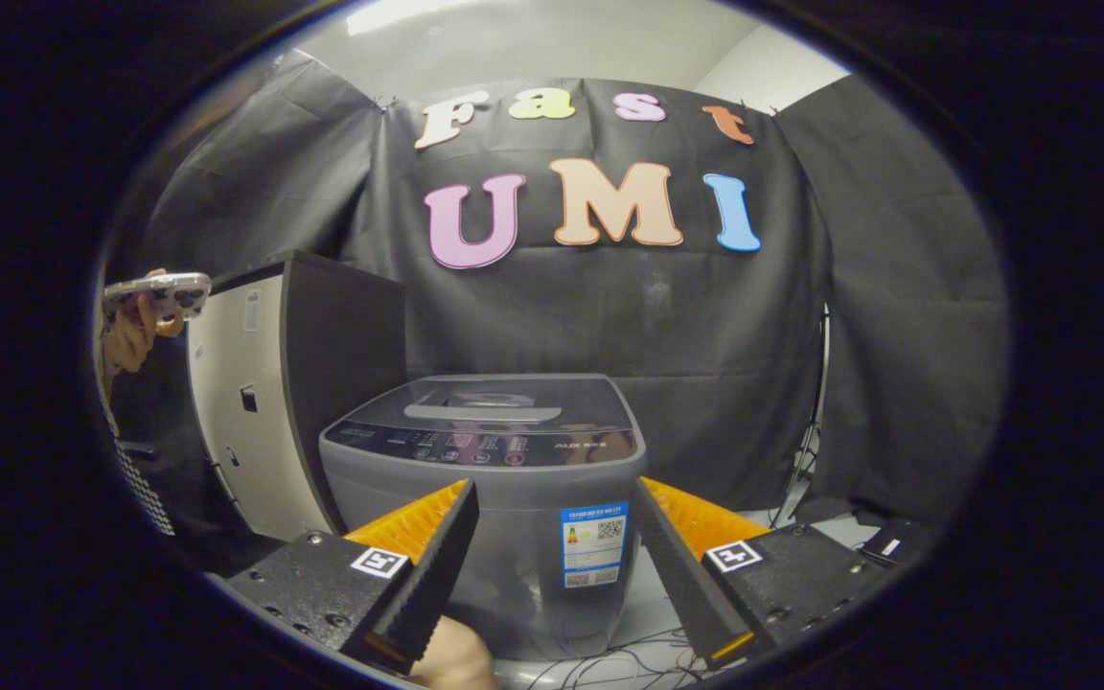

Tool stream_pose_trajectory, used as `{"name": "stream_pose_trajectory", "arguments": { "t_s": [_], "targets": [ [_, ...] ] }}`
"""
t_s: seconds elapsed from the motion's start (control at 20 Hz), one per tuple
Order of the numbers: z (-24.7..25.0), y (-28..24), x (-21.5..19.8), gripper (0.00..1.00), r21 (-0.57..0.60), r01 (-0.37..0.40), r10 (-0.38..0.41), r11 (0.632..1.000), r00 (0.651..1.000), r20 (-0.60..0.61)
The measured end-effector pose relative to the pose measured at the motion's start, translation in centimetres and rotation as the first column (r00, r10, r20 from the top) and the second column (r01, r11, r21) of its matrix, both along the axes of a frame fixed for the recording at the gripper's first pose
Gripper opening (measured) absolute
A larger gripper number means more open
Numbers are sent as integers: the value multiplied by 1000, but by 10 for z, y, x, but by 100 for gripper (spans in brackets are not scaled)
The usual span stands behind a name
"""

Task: Put the clothes into the washing machine and then close the washing machine lid.

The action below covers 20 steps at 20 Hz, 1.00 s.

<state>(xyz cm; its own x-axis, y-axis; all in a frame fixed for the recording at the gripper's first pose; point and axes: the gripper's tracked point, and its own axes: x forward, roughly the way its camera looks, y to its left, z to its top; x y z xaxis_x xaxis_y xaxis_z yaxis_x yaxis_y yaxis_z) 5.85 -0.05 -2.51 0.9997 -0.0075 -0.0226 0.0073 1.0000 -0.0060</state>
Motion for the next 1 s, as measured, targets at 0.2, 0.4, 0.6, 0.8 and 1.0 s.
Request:
{"name": "stream_pose_trajectory", "arguments": {
  "t_s": [0.2, 0.4, 0.6, 0.8, 1.0],
  "targets": [
    [0, 0, 0, 97, 0, 0, 0, 1000, 1000, -2],
    [0, 0, 1, 97, 0, -1, 1, 1000, 1000, -1],
    [-1, 0, 1, 97, 0, -1, 1, 1000, 1000, -7],
    [-6, 3, 2, 97, -1, -9, 9, 1000, 1000, -24],
    [-5, 3, 2, 97, 0, -10, 10, 1000, 1000, -23]
  ]
}}
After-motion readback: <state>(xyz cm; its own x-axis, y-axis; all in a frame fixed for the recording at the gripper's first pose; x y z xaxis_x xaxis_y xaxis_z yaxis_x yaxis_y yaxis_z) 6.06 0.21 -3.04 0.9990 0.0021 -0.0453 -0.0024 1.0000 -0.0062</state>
